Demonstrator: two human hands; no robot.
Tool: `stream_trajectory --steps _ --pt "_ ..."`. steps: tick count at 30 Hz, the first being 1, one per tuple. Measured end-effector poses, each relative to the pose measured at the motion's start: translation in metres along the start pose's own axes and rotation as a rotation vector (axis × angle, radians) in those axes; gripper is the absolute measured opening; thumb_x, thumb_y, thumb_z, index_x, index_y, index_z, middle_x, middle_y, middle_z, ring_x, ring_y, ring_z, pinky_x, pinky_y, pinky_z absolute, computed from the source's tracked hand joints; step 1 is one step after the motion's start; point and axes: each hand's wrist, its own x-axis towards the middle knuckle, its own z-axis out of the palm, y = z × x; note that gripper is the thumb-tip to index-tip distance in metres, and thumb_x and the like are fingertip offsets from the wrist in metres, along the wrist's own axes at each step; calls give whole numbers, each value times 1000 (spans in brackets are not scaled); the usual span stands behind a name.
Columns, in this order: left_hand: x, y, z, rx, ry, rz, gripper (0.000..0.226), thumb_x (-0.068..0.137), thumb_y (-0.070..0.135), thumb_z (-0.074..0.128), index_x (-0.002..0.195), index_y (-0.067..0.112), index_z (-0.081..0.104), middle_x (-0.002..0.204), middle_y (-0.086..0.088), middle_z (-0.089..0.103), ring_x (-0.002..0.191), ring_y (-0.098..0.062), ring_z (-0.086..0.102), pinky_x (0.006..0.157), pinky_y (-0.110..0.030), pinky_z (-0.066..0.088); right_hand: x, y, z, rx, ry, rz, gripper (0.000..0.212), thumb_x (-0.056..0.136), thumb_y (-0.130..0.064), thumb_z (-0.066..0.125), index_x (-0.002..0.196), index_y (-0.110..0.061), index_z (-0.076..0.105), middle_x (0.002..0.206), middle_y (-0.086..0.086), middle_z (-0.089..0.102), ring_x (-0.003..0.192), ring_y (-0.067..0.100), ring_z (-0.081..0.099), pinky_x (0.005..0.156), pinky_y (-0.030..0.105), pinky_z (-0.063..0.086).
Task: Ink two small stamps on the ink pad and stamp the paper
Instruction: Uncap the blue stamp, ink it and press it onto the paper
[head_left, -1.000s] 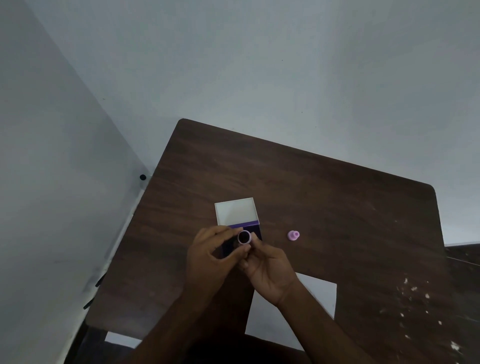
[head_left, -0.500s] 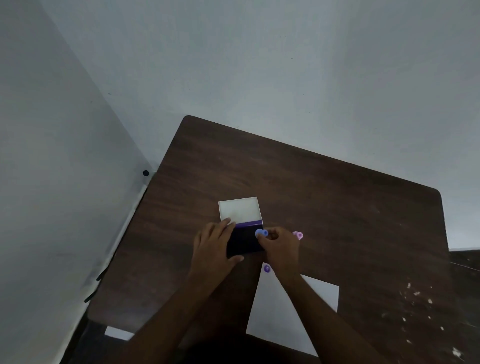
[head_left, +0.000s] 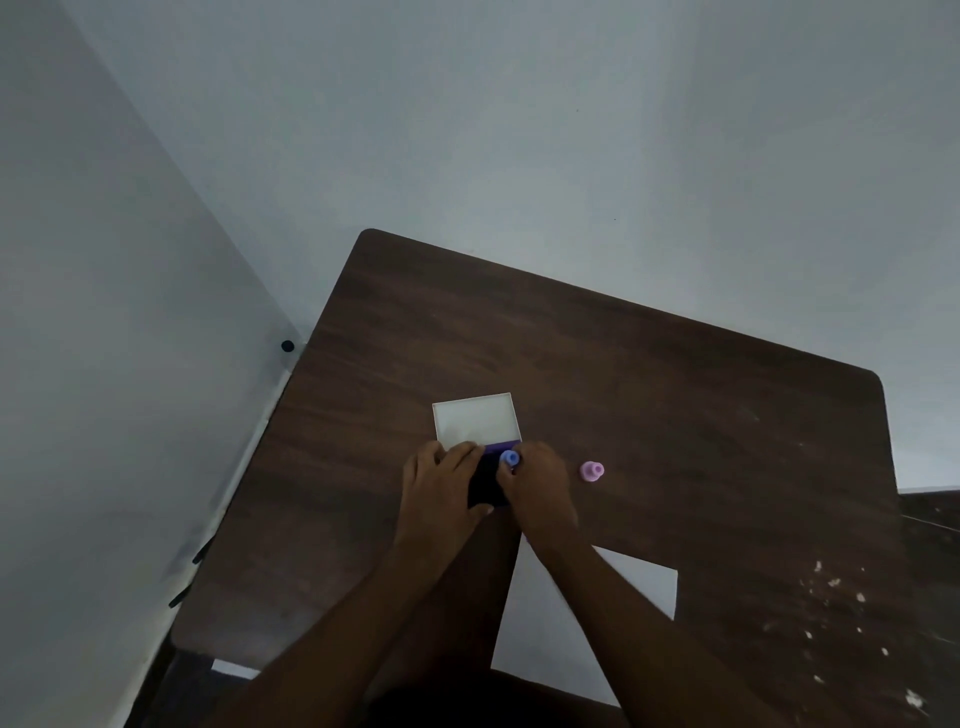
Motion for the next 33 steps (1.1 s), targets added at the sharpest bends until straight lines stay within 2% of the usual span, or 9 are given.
stream_trajectory --steps 11,14,17,19,23,26,28,30,33 --pt "2 4 -4 6 -42 -20 74 73 52 68 137 26 42 142 4 47 130 -23 37 108 -39 28 5 -5 -6 -44 -108 63 33 94 -26 55 117 -4 59 118 13 63 108 25 58 94 30 43" --pt "1 5 -7 31 -48 3 74 73 54 67 138 27 40 143 4 45 131 -24 35 107 -40 28 -4 4 -11 18 24 1 29 94 -29 52 107 -6 65 106 10 68 98 21 62 82 25 42" --pt "-2 8 -10 8 -38 42 70 77 51 65 139 29 40 146 5 42 133 -24 32 108 -40 26 -21 22 -20 167 143 -25 27 94 -28 56 105 -6 67 101 9 69 88 14 59 83 22 46" --pt "-7 12 -11 10 -43 97 63 81 49 63 138 33 42 145 8 42 135 -22 30 109 -39 24 -33 34 -26 197 181 -8 23 92 -26 60 99 -7 69 94 8 71 76 9 55 71 13 42" --pt "-19 18 -2 2 -16 187 46 80 42 67 125 33 58 128 9 60 122 -18 47 100 -33 34 -53 54 -33 287 245 85 21 86 -26 68 87 -5 69 75 4 68 64 11 61 64 18 50" --pt "-26 26 6 -51 -122 178 40 87 38 60 126 29 57 130 7 59 122 -15 47 104 -28 29 -67 65 -36 307 237 123 17 84 -25 71 81 -9 66 69 -3 60 55 3 52 53 10 35" --pt "-31 33 12 -82 -253 122 41 92 35 55 131 24 51 137 3 52 126 -15 43 109 -27 25 -74 72 -34 321 229 134 15 83 -25 72 79 -12 63 68 -5 58 55 2 50 52 9 32" --pt "-35 40 18 -116 -371 63 44 92 33 56 134 22 47 142 0 46 129 -16 40 112 -29 22 -81 77 -29 340 219 151 16 82 -26 73 78 -14 62 70 -4 60 57 4 53 54 11 36" --pt "-43 45 27 -134 -383 14 47 90 37 57 133 24 46 141 1 46 129 -15 40 111 -31 24 -88 84 -16 386 196 184 18 80 -28 74 78 -19 59 73 -3 62 66 12 59 63 25 54"
